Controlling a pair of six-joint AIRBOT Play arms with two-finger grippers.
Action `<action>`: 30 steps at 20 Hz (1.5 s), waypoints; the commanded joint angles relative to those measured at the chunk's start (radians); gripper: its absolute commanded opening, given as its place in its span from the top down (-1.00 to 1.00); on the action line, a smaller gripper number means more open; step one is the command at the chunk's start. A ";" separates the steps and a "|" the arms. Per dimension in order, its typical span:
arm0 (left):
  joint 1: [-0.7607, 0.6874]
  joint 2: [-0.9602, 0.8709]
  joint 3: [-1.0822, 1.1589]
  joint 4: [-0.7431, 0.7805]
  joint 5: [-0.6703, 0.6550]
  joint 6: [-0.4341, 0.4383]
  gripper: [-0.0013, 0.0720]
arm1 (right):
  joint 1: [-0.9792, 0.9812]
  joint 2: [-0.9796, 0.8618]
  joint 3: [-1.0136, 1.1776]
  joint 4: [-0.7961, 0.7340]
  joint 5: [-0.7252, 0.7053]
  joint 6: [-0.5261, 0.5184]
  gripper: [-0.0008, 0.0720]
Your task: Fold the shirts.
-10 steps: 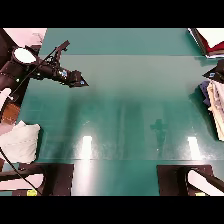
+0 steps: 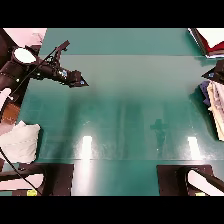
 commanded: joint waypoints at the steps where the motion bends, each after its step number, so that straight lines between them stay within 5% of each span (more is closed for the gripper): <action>1: 0.000 0.000 0.001 -0.005 0.006 -0.001 0.88 | 0.001 -0.001 0.000 0.000 0.019 0.000 0.93; 5: 0.001 0.000 0.005 -0.077 0.049 -0.005 0.88 | 0.001 -0.001 0.000 0.000 0.034 0.000 0.93; 8: 0.055 0.023 0.109 -0.045 -0.095 -0.088 0.89 | 0.001 0.001 0.000 0.001 0.041 0.000 0.93; 13: 0.088 0.312 0.199 0.601 -0.250 -0.201 0.88 | 0.001 0.001 0.000 0.000 0.051 -0.003 0.93; 14: 0.088 0.356 0.196 0.692 -0.312 -0.206 0.74 | 0.001 0.001 0.000 0.000 0.045 -0.008 0.93; 15: 0.088 0.397 0.176 0.771 -0.348 -0.241 -0.25 | 0.001 0.001 0.000 0.000 0.039 -0.008 0.93; 16: 0.089 0.430 0.141 0.820 -0.351 -0.277 -1.00 | 0.001 0.001 0.000 0.000 0.035 -0.008 0.93; 21: 0.089 0.461 -0.211 0.978 -0.305 -0.330 -0.98 | 0.001 0.001 0.000 0.000 0.030 -0.047 0.93; 26: 0.089 0.461 -0.631 1.172 -0.154 -0.506 -0.98 | 0.001 0.000 0.000 0.000 0.026 -0.049 0.93; 30: 0.089 0.461 -0.749 1.213 -0.058 -0.586 -0.98 | 0.001 0.000 0.000 0.000 0.016 -0.049 0.93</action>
